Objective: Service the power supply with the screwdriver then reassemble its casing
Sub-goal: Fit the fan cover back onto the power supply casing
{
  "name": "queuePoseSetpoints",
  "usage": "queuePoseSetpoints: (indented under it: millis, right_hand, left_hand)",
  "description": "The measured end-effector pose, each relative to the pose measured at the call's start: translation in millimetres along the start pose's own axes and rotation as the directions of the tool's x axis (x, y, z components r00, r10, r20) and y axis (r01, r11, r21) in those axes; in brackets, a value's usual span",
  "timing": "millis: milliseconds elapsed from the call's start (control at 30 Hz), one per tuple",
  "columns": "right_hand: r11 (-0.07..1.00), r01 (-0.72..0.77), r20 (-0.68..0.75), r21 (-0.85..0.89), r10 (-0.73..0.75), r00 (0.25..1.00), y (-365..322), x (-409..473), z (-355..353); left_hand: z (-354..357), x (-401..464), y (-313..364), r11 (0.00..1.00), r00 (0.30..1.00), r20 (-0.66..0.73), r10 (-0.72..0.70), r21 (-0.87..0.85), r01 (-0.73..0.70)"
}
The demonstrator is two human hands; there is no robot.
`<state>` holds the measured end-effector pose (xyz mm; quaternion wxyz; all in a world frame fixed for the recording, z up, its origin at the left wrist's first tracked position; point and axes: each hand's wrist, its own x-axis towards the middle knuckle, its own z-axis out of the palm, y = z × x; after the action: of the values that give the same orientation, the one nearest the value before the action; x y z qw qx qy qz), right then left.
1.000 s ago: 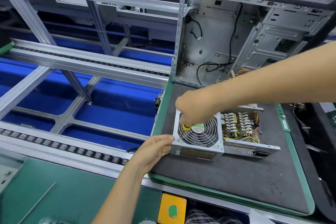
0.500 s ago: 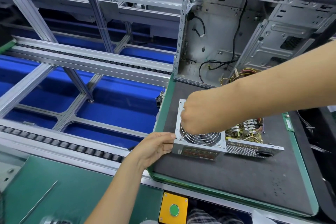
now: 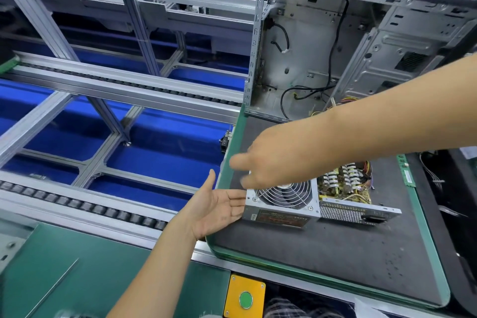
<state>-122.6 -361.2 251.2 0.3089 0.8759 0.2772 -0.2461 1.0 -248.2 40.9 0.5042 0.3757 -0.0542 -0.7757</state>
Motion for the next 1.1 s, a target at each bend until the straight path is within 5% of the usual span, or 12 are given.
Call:
queuePoseSetpoints:
  millis: [100, 167, 233, 333, 400, 467, 533, 633, 733, 833, 933, 1100]
  right_hand:
    - [0.934, 0.059, -0.062, -0.353, -0.086, 0.994, -4, -1, -15]
    - [0.984, -0.032, 0.028, -0.178, 0.037, 0.999, -11, 3, -22]
    - [0.895, -0.365, 0.209, 0.258, 0.317, 0.925, -11, 10, -18]
    - [0.184, -0.755, 0.716, 0.629, 0.241, 0.655, 4, 20, -5]
    - [-0.09, -0.768, 0.772, 0.634, 0.114, 0.625, 16, 19, 0]
    - [0.085, -0.716, 0.706, 0.693, 0.121, 0.698, 19, 12, -5]
    - [0.519, -0.557, 0.556, 0.649, 0.177, 0.812, 10, 7, -14]
    - [0.984, -0.124, 0.129, 0.127, 0.108, 0.986, -9, 7, -16]
    - [0.977, 0.014, 0.095, -0.213, 0.006, 0.995, -15, 5, -31]
    - [0.978, -0.198, 0.125, 0.067, 0.189, 0.974, -17, 14, -22]
    - [0.663, -0.581, 0.322, 0.472, 0.484, 0.814, -9, 18, -10]
    - [0.471, -0.636, 0.457, 0.611, 0.446, 0.769, 4, 3, -6]
  left_hand:
    - [1, -3, 2, 1.0, 0.998, 0.064, 0.007, 0.01, -0.008]
    - [4, -5, 4, 0.999, 0.996, 0.088, 0.003, 0.05, -0.007]
    - [5, -5, 5, 0.994, 0.995, 0.1, 0.0, 0.108, -0.011]
    - [3, -1, 7, 0.975, 0.997, 0.078, -0.007, 0.222, -0.011]
    - [4, 0, 6, 0.957, 0.999, 0.049, 0.012, 0.288, -0.025]
    - [7, 1, 4, 0.935, 0.998, 0.014, 0.058, 0.35, -0.06]
    - [5, 5, 0, 0.918, 0.996, -0.018, 0.092, 0.39, -0.078]
    - [7, 3, 1, 0.888, 0.995, -0.013, 0.102, 0.452, -0.085]
    - [10, 0, 2, 0.839, 0.995, -0.021, 0.098, 0.539, -0.072]
    - [17, -3, 4, 0.819, 0.991, -0.043, 0.128, 0.568, -0.082]
    - [17, -2, 3, 0.824, 0.988, -0.072, 0.134, 0.562, -0.07]
    - [19, -4, -1, 0.81, 0.986, -0.099, 0.135, 0.584, -0.052]
